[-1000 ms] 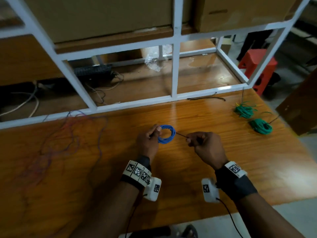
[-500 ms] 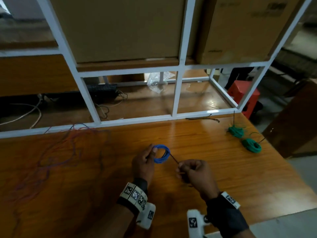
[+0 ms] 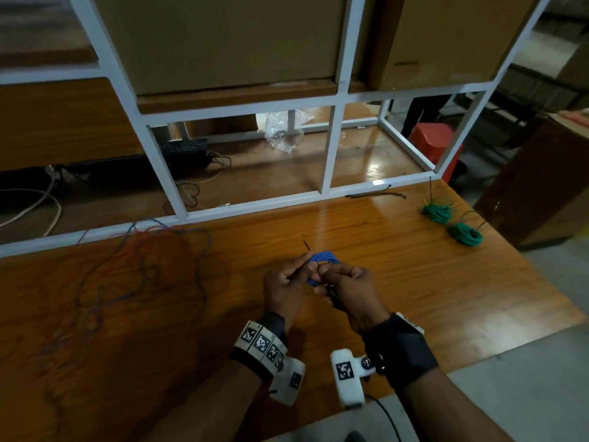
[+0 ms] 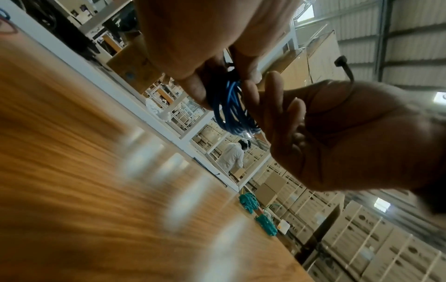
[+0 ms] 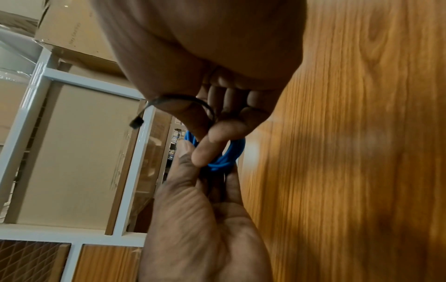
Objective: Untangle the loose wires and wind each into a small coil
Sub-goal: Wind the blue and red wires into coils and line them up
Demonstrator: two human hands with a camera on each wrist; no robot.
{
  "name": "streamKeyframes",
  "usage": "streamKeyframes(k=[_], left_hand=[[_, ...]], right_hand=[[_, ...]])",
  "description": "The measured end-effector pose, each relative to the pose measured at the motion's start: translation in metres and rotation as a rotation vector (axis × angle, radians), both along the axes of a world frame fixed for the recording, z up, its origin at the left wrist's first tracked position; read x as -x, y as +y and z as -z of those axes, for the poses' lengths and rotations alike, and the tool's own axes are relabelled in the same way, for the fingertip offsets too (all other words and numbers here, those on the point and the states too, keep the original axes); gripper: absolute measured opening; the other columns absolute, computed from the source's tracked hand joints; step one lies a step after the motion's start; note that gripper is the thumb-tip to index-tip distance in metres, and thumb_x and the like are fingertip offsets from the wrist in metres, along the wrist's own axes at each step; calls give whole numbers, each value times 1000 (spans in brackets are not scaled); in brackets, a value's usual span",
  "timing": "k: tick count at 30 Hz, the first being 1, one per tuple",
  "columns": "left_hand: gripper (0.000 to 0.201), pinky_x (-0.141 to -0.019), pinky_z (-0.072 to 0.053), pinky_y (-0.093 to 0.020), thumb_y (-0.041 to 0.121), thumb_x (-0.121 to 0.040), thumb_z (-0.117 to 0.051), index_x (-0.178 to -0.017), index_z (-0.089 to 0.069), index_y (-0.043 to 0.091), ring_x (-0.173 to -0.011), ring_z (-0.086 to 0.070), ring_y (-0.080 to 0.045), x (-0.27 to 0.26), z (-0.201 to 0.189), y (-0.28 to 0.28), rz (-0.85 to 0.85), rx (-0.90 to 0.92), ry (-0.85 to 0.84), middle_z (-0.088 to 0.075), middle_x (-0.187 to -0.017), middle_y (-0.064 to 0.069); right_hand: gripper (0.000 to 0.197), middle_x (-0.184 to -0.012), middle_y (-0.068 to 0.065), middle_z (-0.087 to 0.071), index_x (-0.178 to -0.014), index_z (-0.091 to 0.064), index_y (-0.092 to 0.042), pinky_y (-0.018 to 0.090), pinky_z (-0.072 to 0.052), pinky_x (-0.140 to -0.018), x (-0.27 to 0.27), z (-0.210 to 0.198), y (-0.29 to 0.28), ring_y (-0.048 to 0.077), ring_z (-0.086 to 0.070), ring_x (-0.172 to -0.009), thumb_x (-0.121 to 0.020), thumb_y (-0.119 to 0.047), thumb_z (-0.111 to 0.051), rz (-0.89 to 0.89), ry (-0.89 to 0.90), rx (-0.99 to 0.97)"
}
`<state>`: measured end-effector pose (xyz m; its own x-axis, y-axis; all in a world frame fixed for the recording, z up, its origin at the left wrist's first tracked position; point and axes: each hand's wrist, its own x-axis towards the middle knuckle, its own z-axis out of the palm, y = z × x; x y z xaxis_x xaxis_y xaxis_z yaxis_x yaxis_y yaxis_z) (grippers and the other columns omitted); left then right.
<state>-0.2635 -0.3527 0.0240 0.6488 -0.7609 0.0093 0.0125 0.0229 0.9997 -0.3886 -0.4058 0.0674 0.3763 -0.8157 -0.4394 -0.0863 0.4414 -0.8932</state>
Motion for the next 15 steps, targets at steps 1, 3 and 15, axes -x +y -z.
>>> streamKeyframes(k=[1,3,15], left_hand=[[23,-89,-57,-25,14,-90,-74,-108,-76,27,-100,-69,3,1,-2,1,10,11,46,-73,-94,27],[24,-84,-57,-23,9,-89,-73,-105,-76,27,-97,-71,-1,3,-6,-1,28,23,126,-76,-93,20],[24,-91,-55,-23,7,-86,-75,-103,-75,25,-98,-69,2,-5,-31,-26,-58,39,317,-74,-98,14]], right_hand=[[10,-91,11,-79,-93,-73,-8,26,-43,-51,-1,1,1,18,-71,-68,-98,-14,-67,7,-5,0],[10,-96,13,-79,-97,-74,-7,26,-41,-50,0,3,3,18,-70,-68,-98,-15,-68,13,-21,-10],[34,-98,6,-80,-109,-73,-9,34,-52,-64,40,-13,-7,27,-75,-81,-104,-38,-57,-19,-23,66]])
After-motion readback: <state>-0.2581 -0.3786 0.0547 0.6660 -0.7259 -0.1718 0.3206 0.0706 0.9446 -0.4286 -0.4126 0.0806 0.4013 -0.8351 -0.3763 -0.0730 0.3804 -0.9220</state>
